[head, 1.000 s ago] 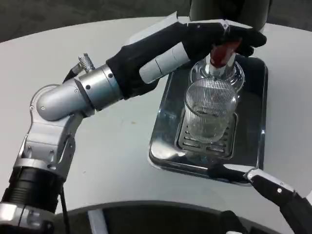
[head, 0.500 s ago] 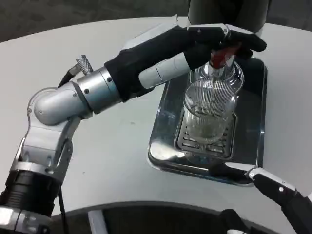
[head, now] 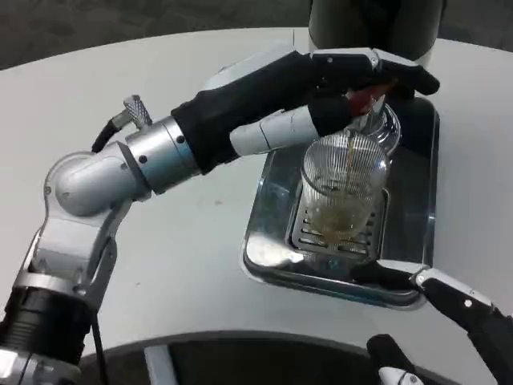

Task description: Grasp the cup under the faucet to collect the drink, then remove the cup.

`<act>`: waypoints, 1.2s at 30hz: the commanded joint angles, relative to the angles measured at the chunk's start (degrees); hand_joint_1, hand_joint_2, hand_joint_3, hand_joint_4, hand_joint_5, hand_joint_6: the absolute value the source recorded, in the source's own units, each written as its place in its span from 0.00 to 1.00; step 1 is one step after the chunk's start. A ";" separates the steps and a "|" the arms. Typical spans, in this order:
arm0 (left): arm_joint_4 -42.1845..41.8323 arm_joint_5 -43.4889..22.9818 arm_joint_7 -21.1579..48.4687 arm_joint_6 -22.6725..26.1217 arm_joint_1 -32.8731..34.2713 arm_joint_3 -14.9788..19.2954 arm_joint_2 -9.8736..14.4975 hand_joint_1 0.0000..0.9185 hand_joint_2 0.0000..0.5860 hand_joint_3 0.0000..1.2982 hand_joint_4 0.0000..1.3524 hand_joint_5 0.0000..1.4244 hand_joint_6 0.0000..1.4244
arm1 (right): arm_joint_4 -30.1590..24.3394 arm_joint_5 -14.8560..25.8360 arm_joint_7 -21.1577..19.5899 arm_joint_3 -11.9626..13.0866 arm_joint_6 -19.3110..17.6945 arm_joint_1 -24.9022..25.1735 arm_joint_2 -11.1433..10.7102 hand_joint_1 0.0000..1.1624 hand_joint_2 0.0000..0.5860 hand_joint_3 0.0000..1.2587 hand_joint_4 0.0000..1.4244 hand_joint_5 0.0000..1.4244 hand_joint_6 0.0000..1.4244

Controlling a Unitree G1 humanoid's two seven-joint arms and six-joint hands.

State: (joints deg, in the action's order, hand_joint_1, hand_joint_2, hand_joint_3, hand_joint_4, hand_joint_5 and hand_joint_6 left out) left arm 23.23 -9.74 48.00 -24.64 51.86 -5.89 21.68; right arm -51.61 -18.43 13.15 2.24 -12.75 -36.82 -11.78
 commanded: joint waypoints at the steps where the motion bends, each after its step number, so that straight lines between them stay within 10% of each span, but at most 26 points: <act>1: 1.19 3.60 2.45 0.42 -3.24 -2.79 1.31 0.00 0.05 0.25 0.14 0.16 0.05 | 0.36 0.71 -0.37 0.23 0.81 -0.19 0.26 0.53 0.76 0.27 0.19 0.17 0.09; 8: 1.97 4.82 1.62 -0.94 -3.24 -3.00 1.55 0.00 0.05 0.25 0.14 0.16 0.05 | 0.89 1.34 -0.78 0.23 3.18 0.56 1.04 0.54 0.76 0.26 0.19 0.17 0.09; 20: 2.41 5.09 0.44 -1.33 -3.21 -3.49 2.06 0.00 0.05 0.25 0.14 0.16 0.05 | 5.96 5.27 -1.53 3.28 13.28 9.05 1.62 0.75 0.43 0.12 0.11 0.13 0.10; 36: 2.41 4.84 -0.57 -1.12 -3.43 -3.45 2.32 0.00 0.06 0.25 0.14 0.16 0.04 | 19.91 7.36 -8.08 3.32 7.76 20.54 4.03 0.80 0.29 0.07 0.05 0.06 0.10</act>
State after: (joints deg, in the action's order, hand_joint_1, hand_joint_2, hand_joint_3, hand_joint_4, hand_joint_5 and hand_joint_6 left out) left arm 24.00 -8.31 45.49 -27.45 51.75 -7.34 22.68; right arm -34.30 -11.88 6.88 6.15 -2.20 -17.45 -8.95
